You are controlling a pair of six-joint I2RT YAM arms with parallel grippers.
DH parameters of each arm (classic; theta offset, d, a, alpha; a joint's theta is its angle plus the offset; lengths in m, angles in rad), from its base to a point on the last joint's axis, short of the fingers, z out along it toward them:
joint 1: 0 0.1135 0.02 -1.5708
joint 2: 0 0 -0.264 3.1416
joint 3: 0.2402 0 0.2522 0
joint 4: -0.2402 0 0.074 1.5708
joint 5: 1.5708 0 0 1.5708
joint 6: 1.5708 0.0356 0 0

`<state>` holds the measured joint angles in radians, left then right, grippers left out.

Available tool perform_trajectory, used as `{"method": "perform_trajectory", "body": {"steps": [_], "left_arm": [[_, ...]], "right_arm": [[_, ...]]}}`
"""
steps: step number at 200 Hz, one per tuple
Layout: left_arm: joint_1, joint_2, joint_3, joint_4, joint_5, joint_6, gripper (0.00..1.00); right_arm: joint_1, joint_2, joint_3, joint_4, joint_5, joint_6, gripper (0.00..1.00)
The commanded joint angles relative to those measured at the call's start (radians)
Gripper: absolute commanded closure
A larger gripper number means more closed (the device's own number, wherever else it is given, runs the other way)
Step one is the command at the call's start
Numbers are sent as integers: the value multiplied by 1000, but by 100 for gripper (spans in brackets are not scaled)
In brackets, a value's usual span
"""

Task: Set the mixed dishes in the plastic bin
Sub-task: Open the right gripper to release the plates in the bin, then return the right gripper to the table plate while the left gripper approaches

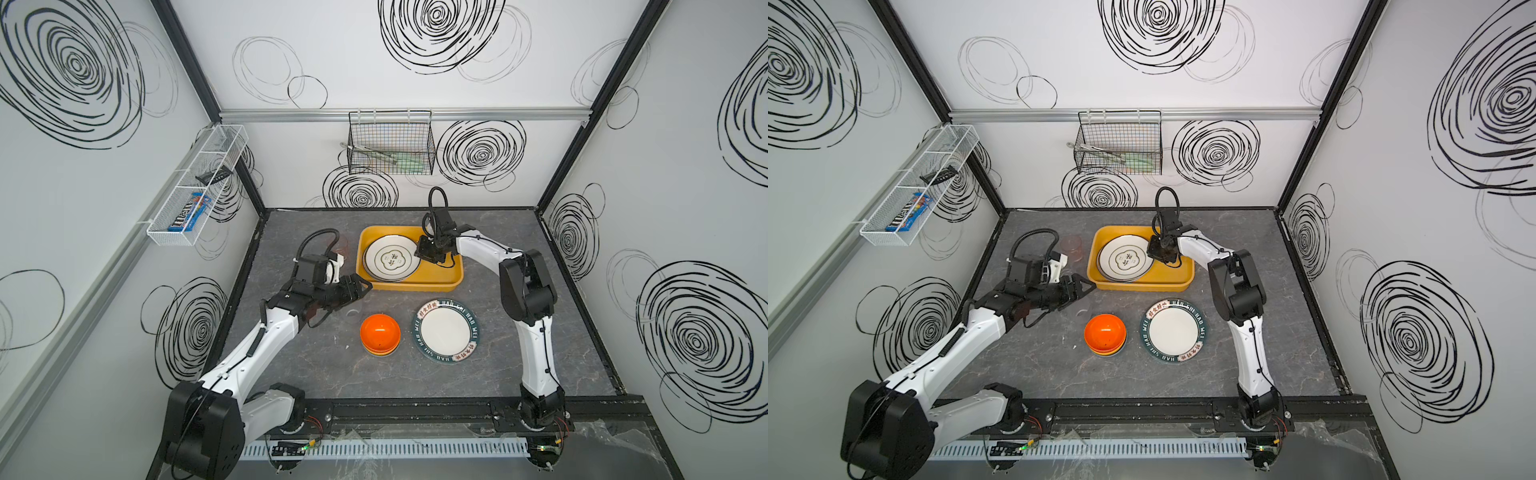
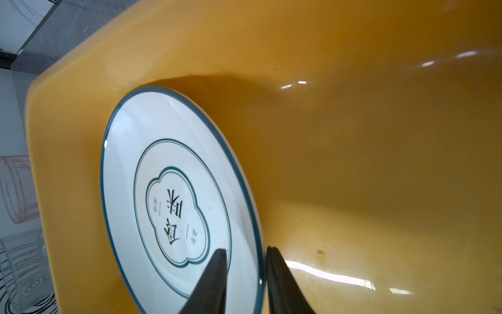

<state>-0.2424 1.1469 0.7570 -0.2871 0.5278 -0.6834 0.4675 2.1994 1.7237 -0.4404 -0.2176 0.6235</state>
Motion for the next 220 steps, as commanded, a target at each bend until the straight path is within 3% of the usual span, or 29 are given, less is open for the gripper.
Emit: {"method": "perform_trajectory", "body": {"steps": [1, 52, 136, 220], "left_arm": [[9, -13, -10, 38, 12, -5, 27], [8, -27, -15, 39, 6, -8, 27], [-28, -27, -18, 47, 8, -10, 28], [-207, 45, 67, 21, -72, 3, 32]], "right_arm": [[14, 23, 39, -50, 26, -13, 66], [13, -20, 35, -83, 50, -25, 64], [16, -228, -137, -56, 22, -42, 64], [9, -534, -425, -43, -41, -80, 64]]}}
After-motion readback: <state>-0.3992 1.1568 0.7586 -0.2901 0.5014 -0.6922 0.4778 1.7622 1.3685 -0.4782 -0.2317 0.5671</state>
